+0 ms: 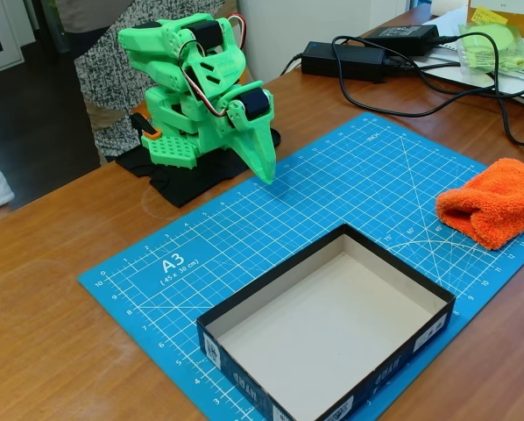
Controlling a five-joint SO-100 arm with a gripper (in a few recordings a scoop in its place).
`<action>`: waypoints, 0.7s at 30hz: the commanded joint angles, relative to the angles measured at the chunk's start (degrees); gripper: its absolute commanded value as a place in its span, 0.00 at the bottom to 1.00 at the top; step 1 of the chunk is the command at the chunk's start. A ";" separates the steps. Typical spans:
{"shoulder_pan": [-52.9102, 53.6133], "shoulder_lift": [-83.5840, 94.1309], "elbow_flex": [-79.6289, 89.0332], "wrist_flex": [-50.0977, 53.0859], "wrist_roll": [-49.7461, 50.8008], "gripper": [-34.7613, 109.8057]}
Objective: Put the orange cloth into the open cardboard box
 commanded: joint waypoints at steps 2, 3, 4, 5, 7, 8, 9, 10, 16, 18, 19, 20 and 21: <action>0.70 0.88 -0.53 0.53 -1.32 0.24; 0.62 0.88 -0.53 0.53 -1.41 0.24; 0.53 0.88 -0.53 0.53 -1.49 0.24; 0.44 0.88 -0.53 0.35 -1.67 0.24; 1.58 0.79 -2.37 0.35 -1.49 0.24; 2.64 0.79 -4.92 1.14 -1.41 0.24; 3.25 0.79 -8.17 2.46 -1.49 0.24; 3.08 0.70 -11.87 3.96 -1.76 0.24; -6.24 -19.25 -33.31 3.25 2.02 0.25; -9.14 -30.76 -40.34 0.09 3.69 0.26; -10.55 -36.91 -43.86 -1.41 4.31 0.27; -11.78 -42.98 -47.46 -2.64 4.75 0.28; -12.92 -49.31 -50.98 -3.69 5.27 0.29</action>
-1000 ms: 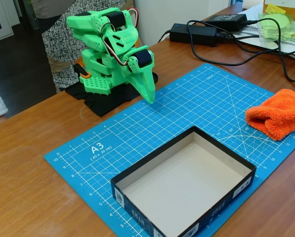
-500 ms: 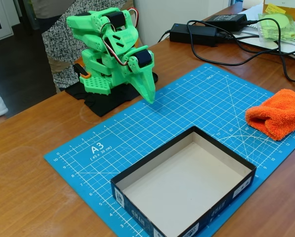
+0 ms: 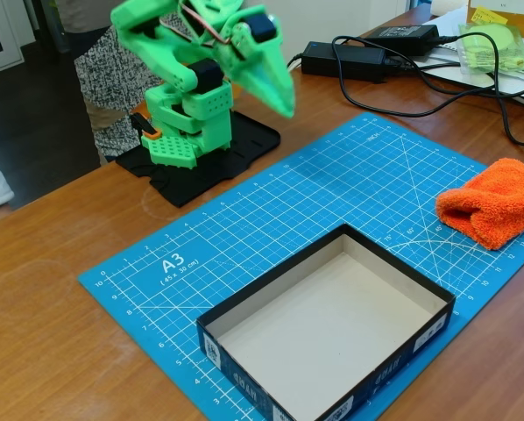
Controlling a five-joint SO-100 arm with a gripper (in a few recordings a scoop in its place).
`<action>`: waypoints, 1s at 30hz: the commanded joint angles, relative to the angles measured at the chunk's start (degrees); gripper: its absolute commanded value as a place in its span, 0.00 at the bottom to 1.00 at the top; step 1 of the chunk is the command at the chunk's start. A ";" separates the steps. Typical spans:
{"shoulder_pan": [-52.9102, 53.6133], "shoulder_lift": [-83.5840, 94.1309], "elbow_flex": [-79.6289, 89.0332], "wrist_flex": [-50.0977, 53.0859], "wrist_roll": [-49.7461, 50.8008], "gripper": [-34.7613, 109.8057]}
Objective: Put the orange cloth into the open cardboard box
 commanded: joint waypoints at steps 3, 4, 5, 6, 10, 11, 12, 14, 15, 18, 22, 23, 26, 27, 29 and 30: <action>-5.10 -36.30 -22.85 -2.37 3.34 0.33; -5.62 -42.71 -27.69 -1.14 4.13 0.35; -6.06 -49.04 -32.78 0.79 4.66 0.38; -6.68 -55.02 -37.71 2.55 4.92 0.41; -9.23 -73.48 -52.65 6.24 3.69 0.48; -9.84 -77.61 -56.60 7.29 3.60 0.49; -10.55 -81.83 -60.82 8.79 3.87 0.49; -12.22 -90.62 -70.66 12.66 3.60 0.51; -13.01 -95.54 -76.73 15.12 3.60 0.52; -15.21 -114.08 -104.68 26.98 4.48 0.55; -18.11 -130.78 -131.84 33.93 5.01 0.57; -18.81 -131.75 -132.89 33.84 5.19 0.57; -19.07 -133.33 -135.35 32.96 6.77 0.57; -18.72 -133.33 -135.62 32.78 6.77 0.57; -17.75 -133.33 -135.53 32.34 6.59 0.57; -17.05 -133.42 -135.26 32.17 6.50 0.57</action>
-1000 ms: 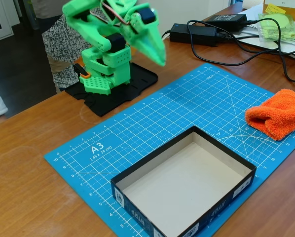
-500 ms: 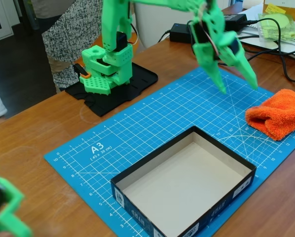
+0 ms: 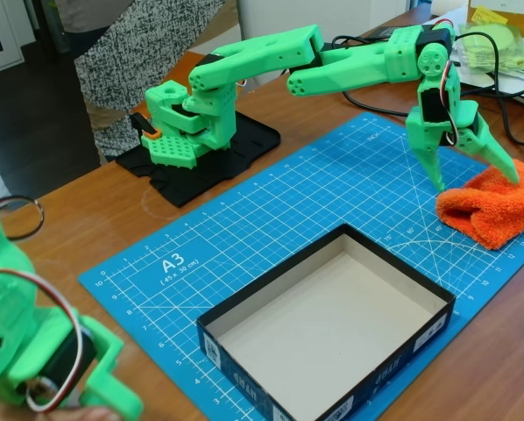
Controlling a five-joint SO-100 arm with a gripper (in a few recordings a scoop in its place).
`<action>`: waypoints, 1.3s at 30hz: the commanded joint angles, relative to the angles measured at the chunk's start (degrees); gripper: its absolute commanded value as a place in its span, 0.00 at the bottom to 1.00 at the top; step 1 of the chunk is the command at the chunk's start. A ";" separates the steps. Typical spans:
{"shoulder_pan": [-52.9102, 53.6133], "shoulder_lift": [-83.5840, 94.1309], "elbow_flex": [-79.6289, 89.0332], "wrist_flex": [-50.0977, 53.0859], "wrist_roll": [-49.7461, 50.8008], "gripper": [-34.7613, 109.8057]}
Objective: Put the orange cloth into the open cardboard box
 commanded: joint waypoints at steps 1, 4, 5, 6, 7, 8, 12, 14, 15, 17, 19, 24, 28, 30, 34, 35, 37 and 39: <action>1.49 0.97 -2.02 0.00 1.05 0.57; 3.69 -0.88 -2.02 -0.35 0.70 0.57; 4.39 -1.67 -2.11 -0.44 0.53 0.57; 5.10 -2.46 -2.37 -0.53 0.44 0.57; 5.71 -3.34 -2.64 -0.53 0.18 0.57; 6.24 -4.13 -2.90 -0.62 0.00 0.57; 7.56 -8.00 -4.48 -0.97 -0.70 0.56; 7.82 -10.02 -6.94 -0.35 -0.35 0.48; 7.82 -10.63 -8.00 0.00 0.00 0.43; 7.82 -10.81 -8.53 0.35 0.62 0.27; 7.82 -10.81 -8.96 0.53 0.35 0.24; 6.68 -10.90 -9.84 1.58 -0.18 0.24; 6.06 -11.25 -14.68 3.34 0.44 0.24; 5.80 -10.28 -14.68 3.34 0.88 0.24; 4.75 -10.63 -14.50 3.25 0.88 0.28; 4.31 -10.81 -14.77 3.34 0.00 0.31; 3.78 -10.46 -14.50 3.52 -0.35 0.41; 3.34 -9.32 -14.06 3.52 -0.35 0.48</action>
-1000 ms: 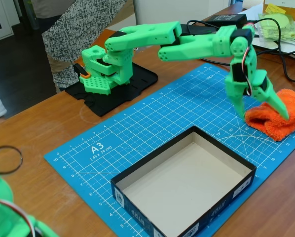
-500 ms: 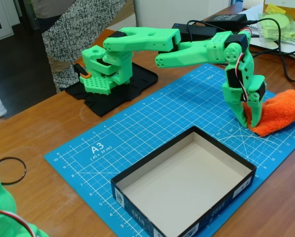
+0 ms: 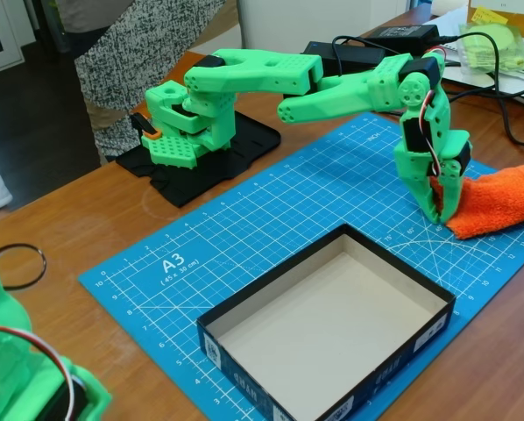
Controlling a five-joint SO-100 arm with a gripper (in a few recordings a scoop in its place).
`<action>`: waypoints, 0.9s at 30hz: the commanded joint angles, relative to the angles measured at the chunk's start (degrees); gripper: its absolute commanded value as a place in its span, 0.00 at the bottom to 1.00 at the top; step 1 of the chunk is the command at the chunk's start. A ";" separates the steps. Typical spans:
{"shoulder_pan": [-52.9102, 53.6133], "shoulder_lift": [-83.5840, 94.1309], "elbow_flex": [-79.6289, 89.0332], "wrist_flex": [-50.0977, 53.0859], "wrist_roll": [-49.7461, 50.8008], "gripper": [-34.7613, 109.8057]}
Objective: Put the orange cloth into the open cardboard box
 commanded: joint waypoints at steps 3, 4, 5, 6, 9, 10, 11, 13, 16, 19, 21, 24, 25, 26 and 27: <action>-2.37 4.31 -0.79 1.58 -0.62 0.51; -2.37 5.10 -0.88 1.58 -0.79 0.51; -2.37 5.71 -1.14 1.58 -0.79 0.51; -2.37 6.59 -1.14 1.58 -0.88 0.51; -2.55 9.23 -0.88 1.58 -0.35 0.51; -2.81 10.20 -0.88 1.58 -0.44 0.51; -3.16 11.16 -0.97 1.58 -0.53 0.51; -4.31 12.83 -1.23 1.58 -0.97 0.51; -6.24 14.24 -0.97 0.97 -1.23 0.51; -7.29 14.15 4.31 -2.64 -0.35 0.51; -7.38 12.30 5.80 -4.48 0.18 0.51; -7.03 9.23 5.71 -6.15 0.44 0.51; -6.68 8.44 5.71 -6.68 0.53 0.51; -6.33 7.56 5.80 -7.21 0.44 0.51; -5.98 6.77 5.98 -7.82 0.35 0.51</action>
